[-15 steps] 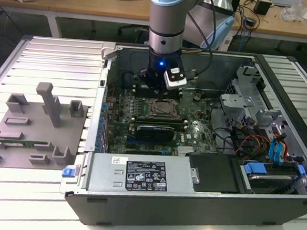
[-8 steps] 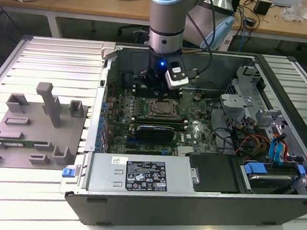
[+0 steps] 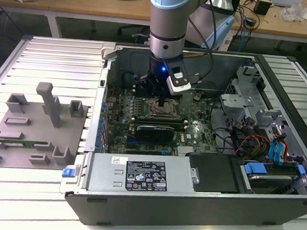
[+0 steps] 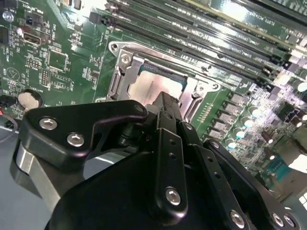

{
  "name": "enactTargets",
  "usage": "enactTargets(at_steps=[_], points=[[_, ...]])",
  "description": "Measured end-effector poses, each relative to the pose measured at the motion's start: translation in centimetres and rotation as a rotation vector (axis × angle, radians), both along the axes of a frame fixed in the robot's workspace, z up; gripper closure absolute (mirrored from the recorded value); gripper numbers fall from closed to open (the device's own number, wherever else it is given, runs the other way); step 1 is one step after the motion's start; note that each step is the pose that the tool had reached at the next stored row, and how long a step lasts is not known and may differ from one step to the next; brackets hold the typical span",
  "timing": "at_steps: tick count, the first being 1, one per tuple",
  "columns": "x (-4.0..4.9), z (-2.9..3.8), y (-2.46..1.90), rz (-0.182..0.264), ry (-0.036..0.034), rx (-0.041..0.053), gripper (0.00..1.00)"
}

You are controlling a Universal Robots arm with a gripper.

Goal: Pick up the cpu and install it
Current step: 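Install the first cpu locking lever, then install the second cpu locking lever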

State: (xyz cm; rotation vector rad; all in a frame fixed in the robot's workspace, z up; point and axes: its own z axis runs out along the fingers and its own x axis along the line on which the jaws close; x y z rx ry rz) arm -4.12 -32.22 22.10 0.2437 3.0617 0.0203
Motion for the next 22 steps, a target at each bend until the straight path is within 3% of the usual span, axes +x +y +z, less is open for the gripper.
enactTargets(at_steps=[4, 5, 6, 7, 9, 15, 22], points=[[0.76, -0.08, -0.08, 0.042, 0.0068, -0.0029, 0.89], [0.78, -0.10, -0.08, 0.055, 0.0082, -0.0068, 0.89], [0.78, -0.11, -0.09, 0.066, 0.0107, -0.0234, 0.89], [0.78, -0.07, -0.09, 0.067, 0.0108, -0.0247, 0.89], [0.78, 0.30, -0.08, 0.067, 0.0106, -0.0247, 0.89], [0.78, 2.56, -0.08, 0.067, 0.0106, -0.0246, 0.89], [0.78, 2.83, -0.08, 0.067, 0.0106, -0.0246, 0.89]])
